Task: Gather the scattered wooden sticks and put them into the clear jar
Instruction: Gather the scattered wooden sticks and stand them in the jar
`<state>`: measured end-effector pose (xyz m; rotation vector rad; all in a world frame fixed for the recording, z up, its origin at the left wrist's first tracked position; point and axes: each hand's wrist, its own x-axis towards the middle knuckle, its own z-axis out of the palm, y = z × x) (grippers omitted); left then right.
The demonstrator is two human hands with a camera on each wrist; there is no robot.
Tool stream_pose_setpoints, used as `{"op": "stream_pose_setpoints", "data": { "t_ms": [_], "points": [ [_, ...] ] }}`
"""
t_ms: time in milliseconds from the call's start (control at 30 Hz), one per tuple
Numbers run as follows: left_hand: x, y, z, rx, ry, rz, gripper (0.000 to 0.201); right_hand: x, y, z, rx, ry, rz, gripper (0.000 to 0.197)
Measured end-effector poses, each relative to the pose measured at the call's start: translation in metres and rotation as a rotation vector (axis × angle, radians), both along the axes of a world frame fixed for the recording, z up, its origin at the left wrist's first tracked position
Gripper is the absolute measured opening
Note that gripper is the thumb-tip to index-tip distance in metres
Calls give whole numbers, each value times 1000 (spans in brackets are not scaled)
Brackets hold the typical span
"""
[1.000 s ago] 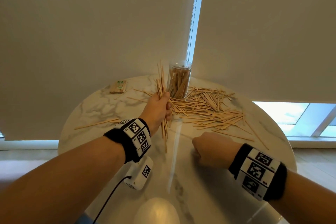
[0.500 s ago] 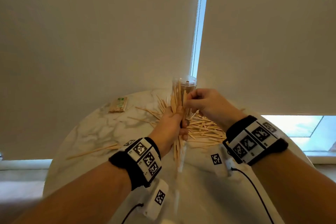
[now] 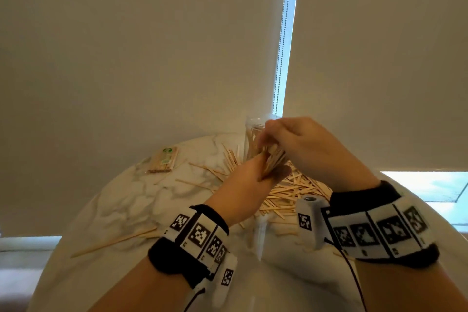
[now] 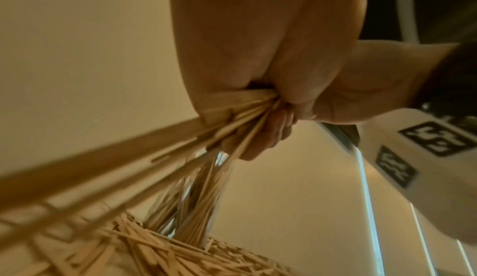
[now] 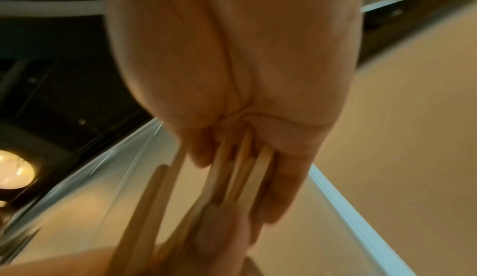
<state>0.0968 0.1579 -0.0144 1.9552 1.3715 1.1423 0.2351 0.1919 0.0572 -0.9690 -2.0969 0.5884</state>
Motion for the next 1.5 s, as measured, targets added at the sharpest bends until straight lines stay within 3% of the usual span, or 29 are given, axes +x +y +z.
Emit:
{"op": "stream_pose_setpoints", "data": {
  "t_ms": [100, 200, 233, 300, 367, 433, 500, 600, 700, 833, 900, 967, 1067, 1167, 1267, 1367, 1500],
  "points": [
    [1, 9, 4, 48, 40, 14, 15, -1, 6, -7, -22, 111, -58, 42],
    [2, 14, 10, 82, 54, 0, 20, -6, 9, -15, -216, 303, 24, 57],
    [0, 15, 11, 75, -22, -1, 25, -6, 10, -16, -274, 409, 47, 67],
    [-8, 17, 13, 29, -357, 0, 22, -2, 14, -18, -362, 482, 95, 86],
    [-17, 18, 16, -36, -723, 7, 16, 1, 17, -22, -360, 235, 153, 86],
    [-23, 19, 21, -56, -1040, -46, 11, -5, 11, -29, -420, -138, 248, 73],
    [-24, 19, 24, -35, -1181, -64, 11, -17, 9, -37, -408, -351, 276, 47],
    [-24, 17, 21, 6, -1232, -31, 15, -30, 7, -41, -271, -246, 169, 22],
    [-21, 17, 13, 27, -1159, 0, 26, -31, 9, -42, -108, -157, 64, 24],
    [-19, 14, 6, -25, -1145, -15, 24, -33, 8, -48, -92, -154, 38, 12],
    [-25, 12, 4, -21, -1111, -7, 29, -34, 9, -50, -97, -161, 58, 13],
    [-30, 12, 2, -8, -1095, 8, 35, -37, 9, -50, -60, -155, 69, 28],
    [-30, 13, 3, 16, -1109, 0, 22, -42, 7, -49, 5, -173, 91, 49],
    [-32, 18, 7, 45, -1275, 21, 8, -36, 9, -47, -38, -265, 45, 52],
    [-41, 22, 9, 113, -1459, 93, 4, -32, 8, -45, -295, -343, 69, 51],
    [-30, 23, 4, 77, -1424, 87, 3, -40, 9, -50, -309, -205, 87, 37],
    [-19, 23, -6, 37, -1260, 45, 13, -43, 11, -54, -92, -245, -17, 16]
  ]
}}
